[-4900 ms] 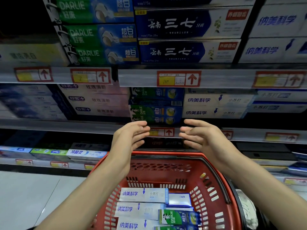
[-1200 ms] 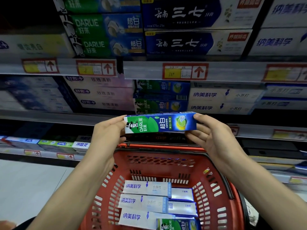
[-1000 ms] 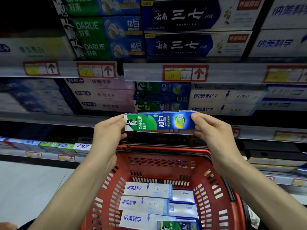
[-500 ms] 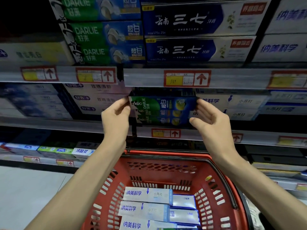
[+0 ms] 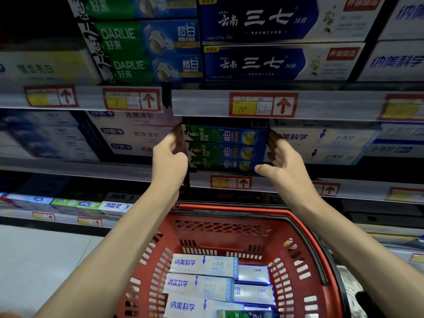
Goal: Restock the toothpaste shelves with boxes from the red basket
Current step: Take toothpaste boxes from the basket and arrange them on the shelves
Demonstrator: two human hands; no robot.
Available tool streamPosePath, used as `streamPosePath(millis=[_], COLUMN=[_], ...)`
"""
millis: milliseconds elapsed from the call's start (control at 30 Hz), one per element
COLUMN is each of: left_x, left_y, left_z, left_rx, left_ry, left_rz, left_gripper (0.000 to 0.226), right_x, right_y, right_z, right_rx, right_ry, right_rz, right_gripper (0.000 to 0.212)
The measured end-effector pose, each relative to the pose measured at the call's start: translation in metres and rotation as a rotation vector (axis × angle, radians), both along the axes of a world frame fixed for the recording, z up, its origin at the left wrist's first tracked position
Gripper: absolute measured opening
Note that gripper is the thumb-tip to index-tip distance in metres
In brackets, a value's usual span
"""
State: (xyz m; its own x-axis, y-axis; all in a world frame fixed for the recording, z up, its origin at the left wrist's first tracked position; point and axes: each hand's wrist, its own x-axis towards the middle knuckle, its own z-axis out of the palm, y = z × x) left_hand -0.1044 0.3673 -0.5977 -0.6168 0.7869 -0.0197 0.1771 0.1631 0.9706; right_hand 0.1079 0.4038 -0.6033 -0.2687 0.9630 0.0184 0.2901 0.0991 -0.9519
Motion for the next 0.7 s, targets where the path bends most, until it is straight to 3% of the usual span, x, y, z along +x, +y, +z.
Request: streamPosePath(millis=[100, 333, 700], left_x=[0.001, 0.002, -0.007], left_y=[-0.002, -0.005, -0.029], left_z=[-0.001, 0.002, 0.005], left_rx=[-0.023, -0.040, 0.014], left_ry=[-0.023, -0.060, -0.205], left_rz=[-0.013, 0.000, 0.097], left_gripper=[0.075, 0.074, 0.042], right_x=[-0.002, -0.003, 0.010], right_y=[0.000, -0.007, -0.009], right_z=[0.000, 0.005, 0.007], right_rx=[-0.068, -0.088, -0.079], right_ry=[0.005, 0.021, 0.111], right_rz=[0.013, 0.013, -0.086], right_gripper=[0.060, 0.072, 0.083])
